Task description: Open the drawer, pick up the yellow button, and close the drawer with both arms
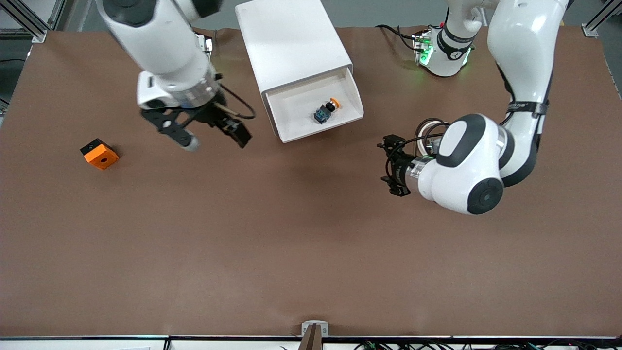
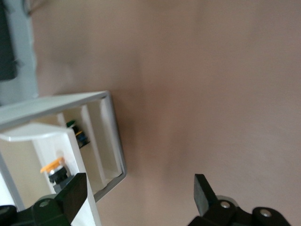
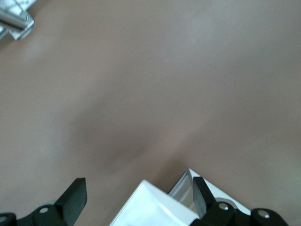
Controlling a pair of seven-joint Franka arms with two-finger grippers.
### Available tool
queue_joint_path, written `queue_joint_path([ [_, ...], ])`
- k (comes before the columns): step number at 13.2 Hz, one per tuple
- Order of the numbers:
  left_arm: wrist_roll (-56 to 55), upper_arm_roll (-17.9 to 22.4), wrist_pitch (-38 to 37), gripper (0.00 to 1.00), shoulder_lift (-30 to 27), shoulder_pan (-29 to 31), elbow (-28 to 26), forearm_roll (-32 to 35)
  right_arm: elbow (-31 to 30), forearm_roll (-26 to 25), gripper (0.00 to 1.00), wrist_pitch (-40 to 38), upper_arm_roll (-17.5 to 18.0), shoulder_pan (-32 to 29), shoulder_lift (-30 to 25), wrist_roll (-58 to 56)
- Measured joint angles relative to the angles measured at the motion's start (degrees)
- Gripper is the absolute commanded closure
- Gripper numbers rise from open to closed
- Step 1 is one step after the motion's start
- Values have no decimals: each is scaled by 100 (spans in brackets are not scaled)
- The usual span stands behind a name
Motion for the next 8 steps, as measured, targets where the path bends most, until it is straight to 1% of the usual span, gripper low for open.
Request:
queue_joint_path([
  [1, 497, 2, -54, 0, -176, 113, 30, 71, -3, 0, 0, 20, 1, 151, 90, 90],
  [4, 2275, 21, -582, 0, -597, 441, 35, 396, -10, 2, 0, 53, 4, 651, 360, 782],
  [6, 3099, 20, -809, 0, -777, 486, 34, 842, -16, 2, 0, 105, 8, 1049, 563, 1329],
  [8, 3880, 12, -896, 0, -945, 473, 4, 1178, -18, -4, 0, 358, 5, 1390, 799, 1831],
])
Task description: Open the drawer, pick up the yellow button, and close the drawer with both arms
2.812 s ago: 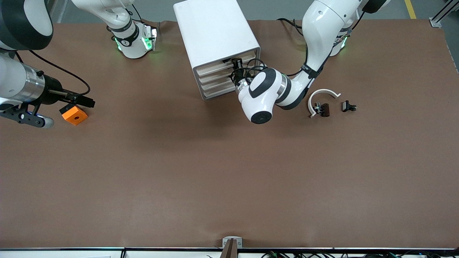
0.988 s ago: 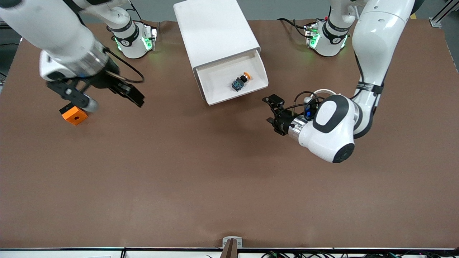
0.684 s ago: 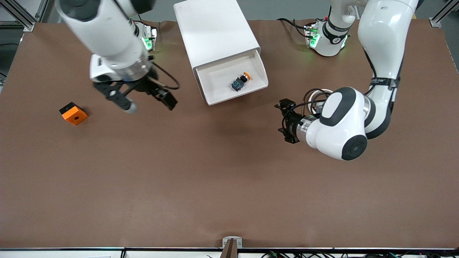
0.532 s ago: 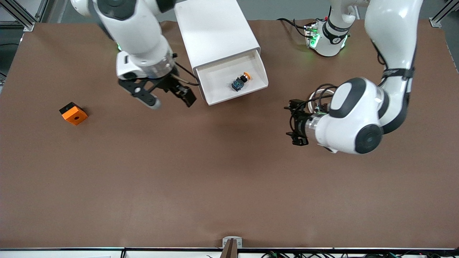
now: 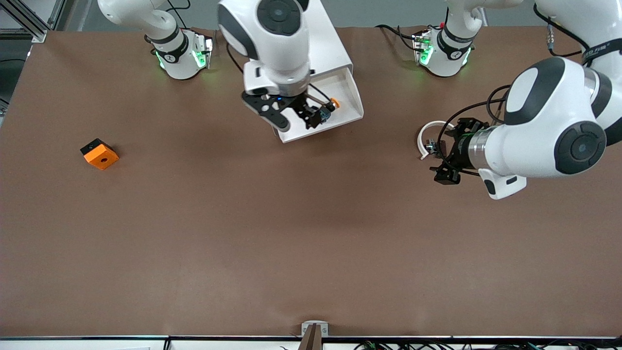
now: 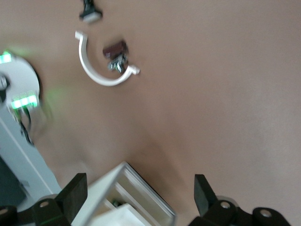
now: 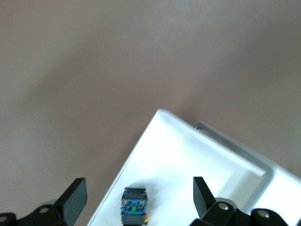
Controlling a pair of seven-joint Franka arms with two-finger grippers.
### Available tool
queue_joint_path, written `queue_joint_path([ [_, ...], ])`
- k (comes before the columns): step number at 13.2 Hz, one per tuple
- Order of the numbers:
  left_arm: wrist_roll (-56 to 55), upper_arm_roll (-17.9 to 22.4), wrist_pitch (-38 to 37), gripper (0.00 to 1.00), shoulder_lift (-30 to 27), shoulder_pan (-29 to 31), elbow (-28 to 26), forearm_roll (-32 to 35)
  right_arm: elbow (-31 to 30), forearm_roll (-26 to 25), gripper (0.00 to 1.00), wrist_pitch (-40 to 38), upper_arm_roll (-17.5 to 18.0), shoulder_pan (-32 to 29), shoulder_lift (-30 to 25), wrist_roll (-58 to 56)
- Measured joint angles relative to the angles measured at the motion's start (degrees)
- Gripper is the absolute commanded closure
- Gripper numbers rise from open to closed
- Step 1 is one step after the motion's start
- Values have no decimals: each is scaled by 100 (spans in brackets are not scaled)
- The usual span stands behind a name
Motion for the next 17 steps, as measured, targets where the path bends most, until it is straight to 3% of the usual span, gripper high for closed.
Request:
queue_joint_path([
  [6, 2394, 1, -9, 0, -698, 31, -640, 466, 2, -274, 0, 376, -14, 472, 277, 630],
  [13, 4263, 1, 1171, 0, -1620, 249, -2075, 577, -555, -274, 0, 866, -29, 480, 306, 611],
  [17, 4764, -1, 1509, 0, -1934, 315, -2567, 577, -603, -274, 0, 871, -19, 529, 305, 587],
])
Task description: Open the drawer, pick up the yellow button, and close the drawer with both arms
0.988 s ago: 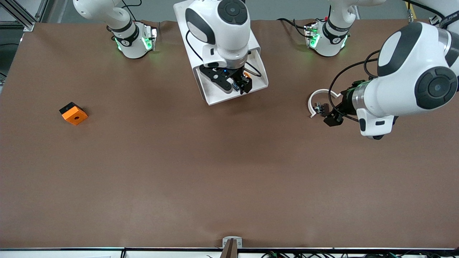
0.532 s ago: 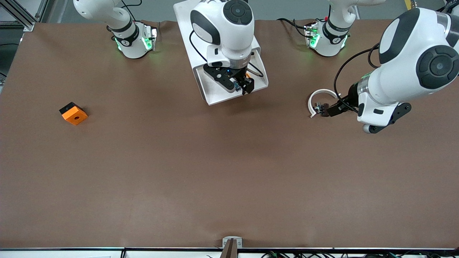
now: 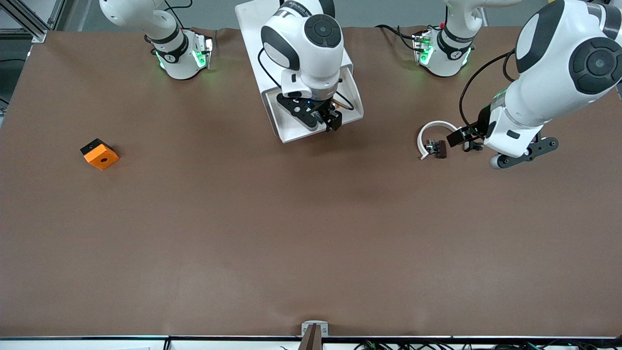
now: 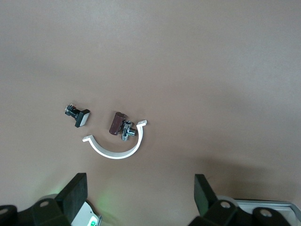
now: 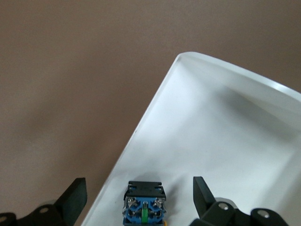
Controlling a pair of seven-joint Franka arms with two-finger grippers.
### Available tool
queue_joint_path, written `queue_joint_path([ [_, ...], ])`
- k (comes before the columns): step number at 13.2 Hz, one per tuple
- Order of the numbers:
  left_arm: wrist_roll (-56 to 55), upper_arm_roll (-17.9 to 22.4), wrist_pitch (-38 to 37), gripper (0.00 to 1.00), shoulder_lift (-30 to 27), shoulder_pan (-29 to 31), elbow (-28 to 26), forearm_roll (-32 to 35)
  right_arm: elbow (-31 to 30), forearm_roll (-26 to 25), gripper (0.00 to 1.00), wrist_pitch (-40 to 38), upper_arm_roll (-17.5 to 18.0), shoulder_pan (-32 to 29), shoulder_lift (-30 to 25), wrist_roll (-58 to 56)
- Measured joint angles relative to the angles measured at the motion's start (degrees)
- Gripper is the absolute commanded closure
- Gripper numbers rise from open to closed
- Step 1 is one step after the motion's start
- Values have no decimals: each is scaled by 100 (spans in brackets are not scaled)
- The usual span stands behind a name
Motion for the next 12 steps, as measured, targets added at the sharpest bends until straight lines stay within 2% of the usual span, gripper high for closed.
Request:
queue_joint_path([
  [3, 205, -19, 287, 0, -22, -2, -246, 0, 0, 7, 0, 1, 1, 68, 0, 6],
  [4, 318, -27, 376, 0, -21, -3, -309, 0, 0, 17, 9, 1, 1, 92, 0, 11],
  [7, 821, -35, 623, 0, -21, -9, -496, 0, 0, 36, 59, 1, 1, 126, 0, 36],
  [9, 900, -100, 742, 0, -18, -22, -614, 0, 0, 60, 88, 1, 0, 126, 0, 60],
  [12, 900, -217, 944, 0, -15, -50, -853, 0, 0, 112, 92, 6, 0, 126, 0, 139],
])
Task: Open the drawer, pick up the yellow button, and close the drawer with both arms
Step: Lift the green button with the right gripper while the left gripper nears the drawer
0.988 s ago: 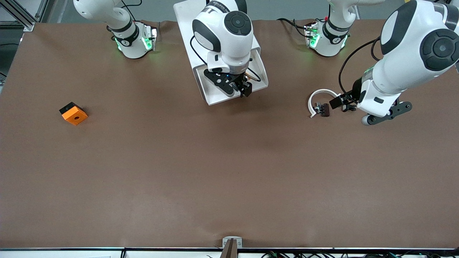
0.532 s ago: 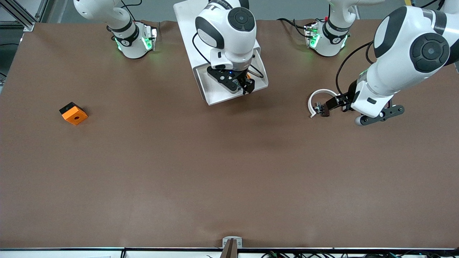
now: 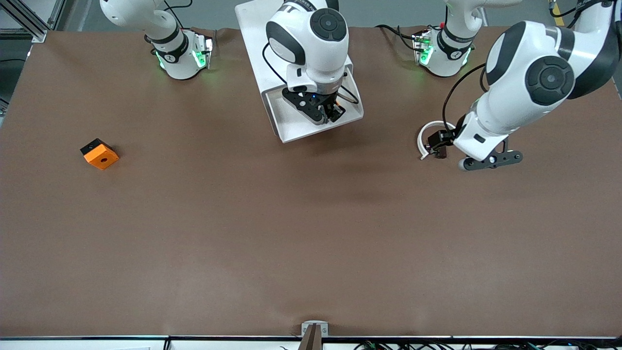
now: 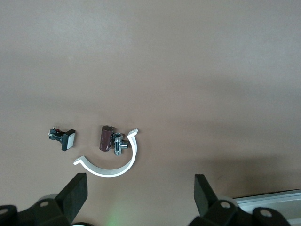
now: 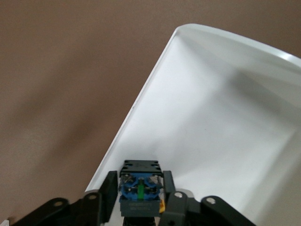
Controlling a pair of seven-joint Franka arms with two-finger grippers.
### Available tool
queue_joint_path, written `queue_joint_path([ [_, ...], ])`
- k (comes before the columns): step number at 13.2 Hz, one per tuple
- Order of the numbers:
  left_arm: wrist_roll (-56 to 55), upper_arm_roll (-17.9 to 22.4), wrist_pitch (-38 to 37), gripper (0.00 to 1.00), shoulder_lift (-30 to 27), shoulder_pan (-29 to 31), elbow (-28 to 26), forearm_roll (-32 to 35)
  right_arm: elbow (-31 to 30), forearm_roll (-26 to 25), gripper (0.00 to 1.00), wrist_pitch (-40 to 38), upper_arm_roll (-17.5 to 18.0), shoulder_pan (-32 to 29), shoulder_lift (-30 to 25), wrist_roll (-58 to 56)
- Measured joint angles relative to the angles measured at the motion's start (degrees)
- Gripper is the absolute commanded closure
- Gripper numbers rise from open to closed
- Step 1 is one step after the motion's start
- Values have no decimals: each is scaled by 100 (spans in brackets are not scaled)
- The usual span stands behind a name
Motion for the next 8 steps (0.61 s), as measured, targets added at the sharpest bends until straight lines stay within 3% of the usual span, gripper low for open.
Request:
queue_joint_path([
  [1, 0, -14, 121, 0, 2, -5, -89, 0, 0, 2, 100, 0, 0, 0, 0, 6],
  [8, -369, -513, 782, 0, 252, -24, -411, 0, 158, 47, 100, -101, -38, -27, -26, 12],
])
